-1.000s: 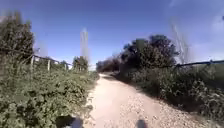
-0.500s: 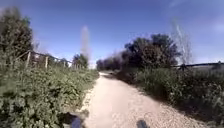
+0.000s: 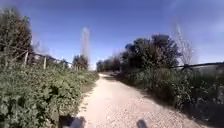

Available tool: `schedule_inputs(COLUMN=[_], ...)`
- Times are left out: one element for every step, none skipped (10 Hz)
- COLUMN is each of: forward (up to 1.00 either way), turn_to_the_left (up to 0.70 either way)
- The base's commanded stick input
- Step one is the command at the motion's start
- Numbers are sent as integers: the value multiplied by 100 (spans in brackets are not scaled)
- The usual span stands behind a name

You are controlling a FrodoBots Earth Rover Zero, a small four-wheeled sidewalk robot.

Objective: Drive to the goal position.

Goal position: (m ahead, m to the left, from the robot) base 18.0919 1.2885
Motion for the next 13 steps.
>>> schedule_inputs(forward=[50,50,50,50,50,50,50,50,50,50,50,50,50], turn_to_the_left=[0,0,0,0,0,0,0,0,0,-13,-46,-7,0])
